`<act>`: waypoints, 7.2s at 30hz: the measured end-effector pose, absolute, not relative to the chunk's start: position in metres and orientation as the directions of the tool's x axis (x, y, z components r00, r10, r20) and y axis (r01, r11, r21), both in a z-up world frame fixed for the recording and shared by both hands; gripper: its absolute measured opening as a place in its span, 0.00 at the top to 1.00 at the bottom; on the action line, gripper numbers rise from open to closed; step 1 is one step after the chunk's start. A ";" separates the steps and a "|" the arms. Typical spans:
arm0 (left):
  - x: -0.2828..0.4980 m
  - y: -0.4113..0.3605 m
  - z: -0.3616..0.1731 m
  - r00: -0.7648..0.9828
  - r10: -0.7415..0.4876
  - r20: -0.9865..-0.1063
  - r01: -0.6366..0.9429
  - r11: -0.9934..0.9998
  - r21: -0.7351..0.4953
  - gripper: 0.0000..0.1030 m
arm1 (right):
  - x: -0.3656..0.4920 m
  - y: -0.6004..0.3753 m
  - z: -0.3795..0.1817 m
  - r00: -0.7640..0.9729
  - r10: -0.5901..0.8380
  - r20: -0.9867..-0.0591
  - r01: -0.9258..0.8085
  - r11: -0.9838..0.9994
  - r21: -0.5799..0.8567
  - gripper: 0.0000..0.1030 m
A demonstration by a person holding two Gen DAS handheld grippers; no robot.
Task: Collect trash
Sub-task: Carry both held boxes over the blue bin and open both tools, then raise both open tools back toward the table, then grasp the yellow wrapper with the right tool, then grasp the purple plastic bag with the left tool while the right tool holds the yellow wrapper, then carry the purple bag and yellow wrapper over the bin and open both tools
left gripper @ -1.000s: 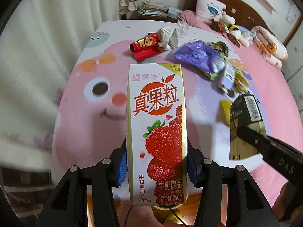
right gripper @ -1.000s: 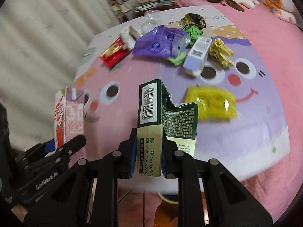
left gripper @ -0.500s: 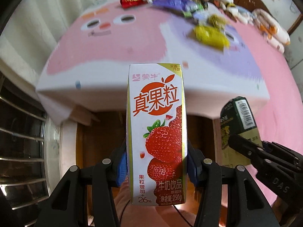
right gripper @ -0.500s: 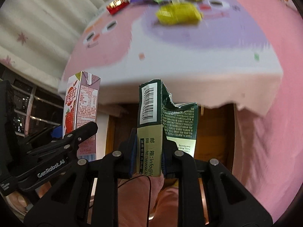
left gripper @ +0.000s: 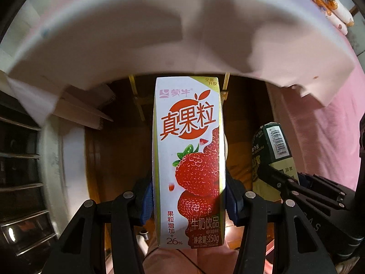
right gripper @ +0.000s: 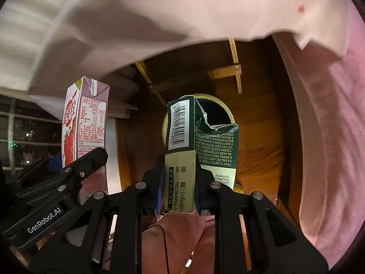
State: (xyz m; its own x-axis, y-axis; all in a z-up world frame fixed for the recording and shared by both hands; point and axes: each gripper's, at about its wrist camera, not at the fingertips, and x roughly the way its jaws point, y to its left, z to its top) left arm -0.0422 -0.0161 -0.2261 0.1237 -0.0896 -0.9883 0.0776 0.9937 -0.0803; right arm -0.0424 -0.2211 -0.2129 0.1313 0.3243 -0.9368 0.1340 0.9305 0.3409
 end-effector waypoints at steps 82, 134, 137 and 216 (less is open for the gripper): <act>0.039 0.066 0.127 0.485 -0.316 -0.815 0.362 0.921 -0.142 0.18 | 0.005 -0.171 0.082 0.570 0.048 -0.820 0.231 0.949 0.215 0.53; 0.425 -0.021 0.015 0.366 -0.114 -0.924 -0.140 0.974 -0.176 0.19 | 0.401 -0.281 0.019 0.328 0.428 -0.842 -0.445 0.856 0.262 0.91; 0.451 -0.017 0.000 0.338 -0.156 -0.928 -0.186 0.956 -0.229 0.19 | 0.423 -0.277 0.016 0.356 0.399 -0.845 -0.386 0.886 0.256 0.91; 0.191 0.014 0.046 0.416 -0.408 -0.812 0.114 0.910 -0.399 1.00 | 0.231 -0.200 0.022 0.324 0.380 -0.866 -0.329 0.904 0.273 0.92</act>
